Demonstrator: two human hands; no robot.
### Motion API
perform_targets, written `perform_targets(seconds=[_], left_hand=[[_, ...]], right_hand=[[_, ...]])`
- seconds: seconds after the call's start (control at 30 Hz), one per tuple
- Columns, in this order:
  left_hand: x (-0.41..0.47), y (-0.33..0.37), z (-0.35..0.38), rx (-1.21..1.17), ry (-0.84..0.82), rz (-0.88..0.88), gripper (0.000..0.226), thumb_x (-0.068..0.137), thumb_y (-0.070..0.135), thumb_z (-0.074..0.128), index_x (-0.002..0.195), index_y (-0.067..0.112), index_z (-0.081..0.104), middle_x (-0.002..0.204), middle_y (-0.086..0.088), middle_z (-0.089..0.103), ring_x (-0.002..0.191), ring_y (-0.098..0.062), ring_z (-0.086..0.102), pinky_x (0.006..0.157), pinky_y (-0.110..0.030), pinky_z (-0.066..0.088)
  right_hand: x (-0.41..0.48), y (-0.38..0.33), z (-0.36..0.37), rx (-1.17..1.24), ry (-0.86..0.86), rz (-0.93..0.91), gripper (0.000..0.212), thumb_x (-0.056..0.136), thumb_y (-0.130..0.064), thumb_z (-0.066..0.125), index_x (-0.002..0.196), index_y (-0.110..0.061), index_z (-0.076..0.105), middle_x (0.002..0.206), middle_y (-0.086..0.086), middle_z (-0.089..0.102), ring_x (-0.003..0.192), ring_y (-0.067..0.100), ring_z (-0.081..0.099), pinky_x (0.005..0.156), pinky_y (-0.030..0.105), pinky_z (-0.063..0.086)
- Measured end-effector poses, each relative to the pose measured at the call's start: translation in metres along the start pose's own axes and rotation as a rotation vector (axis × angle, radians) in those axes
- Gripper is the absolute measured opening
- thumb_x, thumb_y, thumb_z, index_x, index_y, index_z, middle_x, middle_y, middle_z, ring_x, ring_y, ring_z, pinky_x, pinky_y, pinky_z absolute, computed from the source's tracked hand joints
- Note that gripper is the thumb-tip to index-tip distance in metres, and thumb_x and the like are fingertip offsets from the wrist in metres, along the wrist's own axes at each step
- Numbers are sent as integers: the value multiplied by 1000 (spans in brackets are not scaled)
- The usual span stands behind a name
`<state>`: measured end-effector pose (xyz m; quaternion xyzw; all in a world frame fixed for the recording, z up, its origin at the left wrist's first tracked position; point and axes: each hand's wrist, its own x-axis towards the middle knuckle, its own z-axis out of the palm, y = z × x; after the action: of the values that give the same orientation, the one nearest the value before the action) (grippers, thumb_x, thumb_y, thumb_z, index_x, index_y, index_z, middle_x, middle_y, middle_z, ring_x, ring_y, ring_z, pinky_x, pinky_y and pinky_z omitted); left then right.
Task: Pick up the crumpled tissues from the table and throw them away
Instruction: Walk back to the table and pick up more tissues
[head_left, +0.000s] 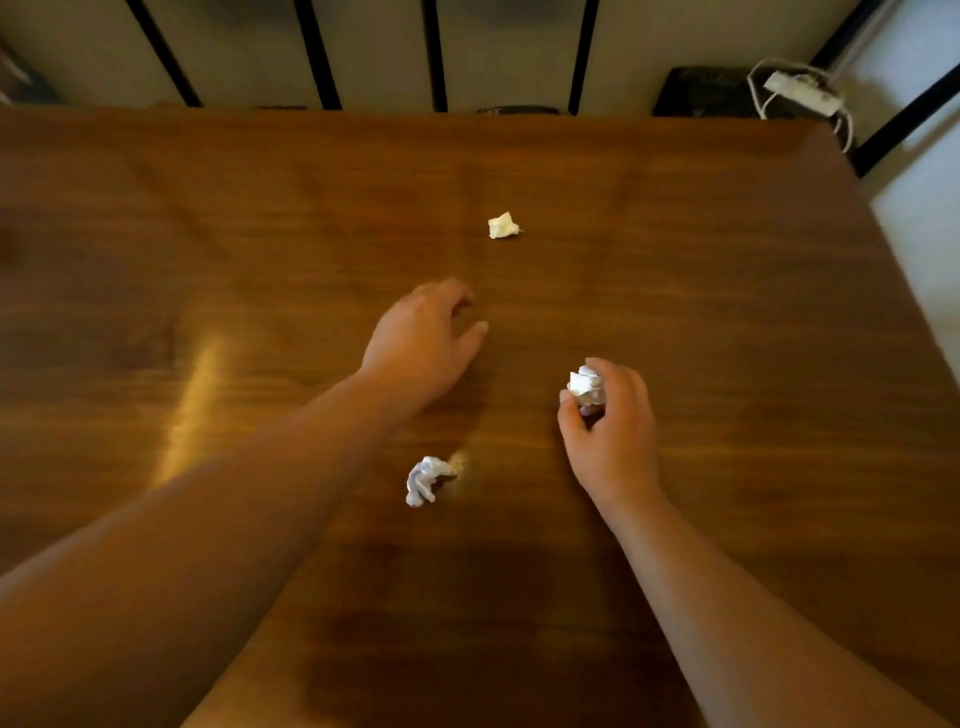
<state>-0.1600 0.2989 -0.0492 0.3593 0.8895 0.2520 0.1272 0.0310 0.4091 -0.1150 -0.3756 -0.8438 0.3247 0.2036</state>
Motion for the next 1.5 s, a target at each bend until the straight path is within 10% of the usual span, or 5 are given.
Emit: perform_targets(seconds=[0.53,0.73,0.97,1.23,1.5], left_hand=[[167,4,43,291,-62,49,45,92,36,58,135,28,47,135,-10,48,119,-32,52,89,-41,49],[141,-3,24,98,-129,-14,19,90,41,61,105,29,63,103,0,62,82,-15,58,59,-26,44],[63,-36,-19,-291,-84,-93,9,78,34,77,77,34,68,98,10,67,86,-5,62,66,-20,45],[7,-71,-14,-86,-168,-29,15,76,35,78,74,44,65,138,10,53,122,-12,52,104,-42,43],[4,-74,9,208,-66,163,14,85,31,68,97,23,67,106,4,67,94,-13,58,77,-27,43]], right_hand=[[1,12,5,70,92,-118,37,86,-28,67,119,-16,57,113,-2,55,97,-16,48,69,-1,41],[3,10,4,50,62,-116,36,86,-29,67,119,-18,56,114,-5,54,98,-16,48,70,2,44],[3,9,3,25,40,-70,37,85,-29,68,120,-22,56,115,-4,54,101,-25,43,67,-5,38],[3,9,4,30,12,-36,41,86,-32,67,123,-26,53,121,-6,53,88,-7,50,60,2,36],[4,14,8,46,22,-33,42,86,-37,65,124,-29,50,120,-12,51,94,-15,46,65,3,35]])
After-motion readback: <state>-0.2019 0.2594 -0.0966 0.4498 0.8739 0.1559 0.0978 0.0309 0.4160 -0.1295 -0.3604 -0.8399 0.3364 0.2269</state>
